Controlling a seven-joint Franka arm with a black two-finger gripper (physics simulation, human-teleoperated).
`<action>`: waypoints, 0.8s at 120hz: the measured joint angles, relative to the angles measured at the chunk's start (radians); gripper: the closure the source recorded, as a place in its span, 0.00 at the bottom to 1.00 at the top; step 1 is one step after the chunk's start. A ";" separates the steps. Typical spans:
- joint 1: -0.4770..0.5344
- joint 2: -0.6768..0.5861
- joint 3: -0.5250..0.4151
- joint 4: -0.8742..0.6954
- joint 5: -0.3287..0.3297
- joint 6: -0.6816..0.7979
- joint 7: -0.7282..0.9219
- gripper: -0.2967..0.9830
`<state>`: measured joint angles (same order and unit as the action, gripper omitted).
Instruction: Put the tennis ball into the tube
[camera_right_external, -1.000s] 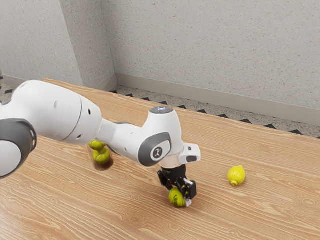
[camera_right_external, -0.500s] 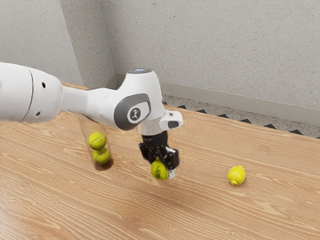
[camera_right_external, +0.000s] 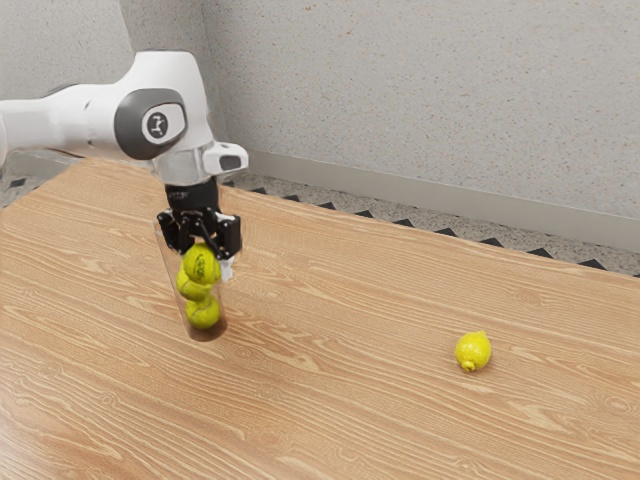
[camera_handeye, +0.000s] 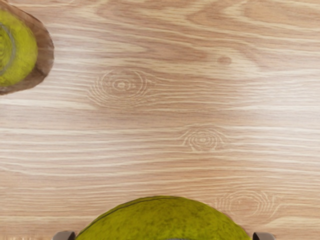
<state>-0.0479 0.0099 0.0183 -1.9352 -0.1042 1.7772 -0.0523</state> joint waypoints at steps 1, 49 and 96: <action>0.002 0.000 0.003 0.005 0.001 -0.005 0.000 0.49; -0.038 0.071 0.087 0.215 0.047 -0.140 0.003 0.51; -0.003 0.177 0.161 0.367 0.070 -0.208 0.006 0.50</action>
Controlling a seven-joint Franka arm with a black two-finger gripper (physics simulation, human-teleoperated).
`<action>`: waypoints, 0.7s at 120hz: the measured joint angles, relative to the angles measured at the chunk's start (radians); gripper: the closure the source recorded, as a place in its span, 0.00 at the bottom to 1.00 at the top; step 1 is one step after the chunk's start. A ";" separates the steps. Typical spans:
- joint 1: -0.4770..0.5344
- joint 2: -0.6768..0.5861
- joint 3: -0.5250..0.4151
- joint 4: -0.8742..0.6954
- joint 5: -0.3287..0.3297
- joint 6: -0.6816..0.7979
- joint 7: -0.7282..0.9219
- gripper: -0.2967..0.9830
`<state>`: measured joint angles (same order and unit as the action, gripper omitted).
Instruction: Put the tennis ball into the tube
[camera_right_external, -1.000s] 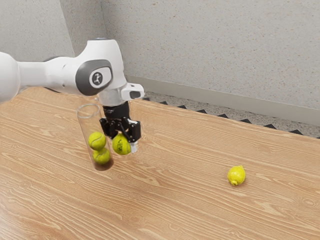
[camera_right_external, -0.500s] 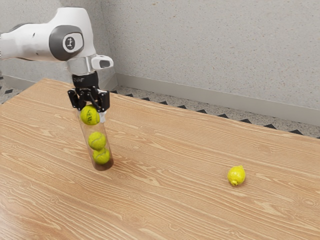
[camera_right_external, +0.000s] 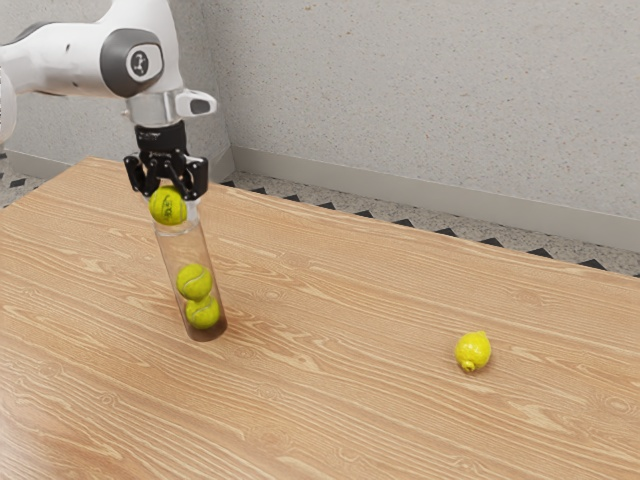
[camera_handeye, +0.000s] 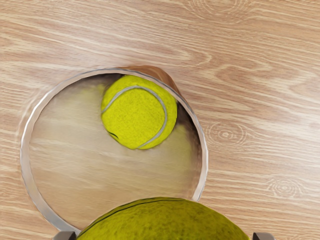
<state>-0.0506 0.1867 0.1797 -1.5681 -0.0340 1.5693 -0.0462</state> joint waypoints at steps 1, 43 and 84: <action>0.000 0.003 0.003 0.004 0.000 0.000 0.000 0.50; 0.043 0.070 0.025 0.047 -0.048 0.073 0.000 0.49; 0.044 0.073 0.025 0.048 -0.062 0.106 0.000 0.33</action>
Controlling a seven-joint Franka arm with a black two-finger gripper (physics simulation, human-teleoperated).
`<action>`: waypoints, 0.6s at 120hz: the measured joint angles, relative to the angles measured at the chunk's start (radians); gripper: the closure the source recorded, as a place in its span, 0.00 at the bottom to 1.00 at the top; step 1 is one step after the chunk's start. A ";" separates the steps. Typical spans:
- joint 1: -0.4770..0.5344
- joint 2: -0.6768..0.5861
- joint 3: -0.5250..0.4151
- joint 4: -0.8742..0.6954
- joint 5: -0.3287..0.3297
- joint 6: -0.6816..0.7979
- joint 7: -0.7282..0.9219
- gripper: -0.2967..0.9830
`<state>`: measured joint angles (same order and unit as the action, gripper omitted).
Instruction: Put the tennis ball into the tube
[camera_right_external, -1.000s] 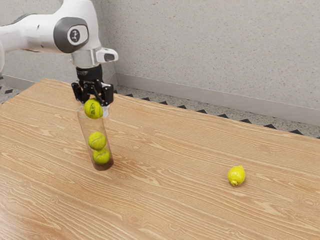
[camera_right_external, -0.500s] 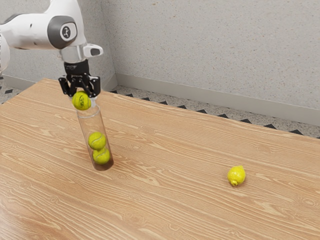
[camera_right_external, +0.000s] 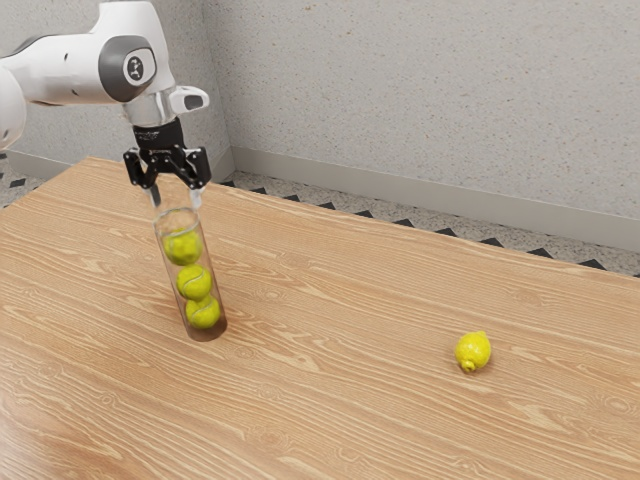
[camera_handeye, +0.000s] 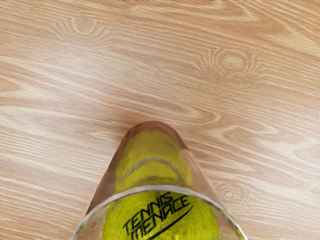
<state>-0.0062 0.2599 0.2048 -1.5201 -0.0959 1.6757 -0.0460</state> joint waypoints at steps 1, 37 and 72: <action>0.000 0.000 0.000 0.000 0.000 0.001 0.000 0.33; -0.010 -0.136 -0.089 -0.071 0.005 -0.016 0.035 0.26; -0.022 -0.253 -0.105 -0.081 0.024 -0.086 0.106 0.24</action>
<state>-0.0281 0.0066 0.0998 -1.6011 -0.0714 1.5897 0.0603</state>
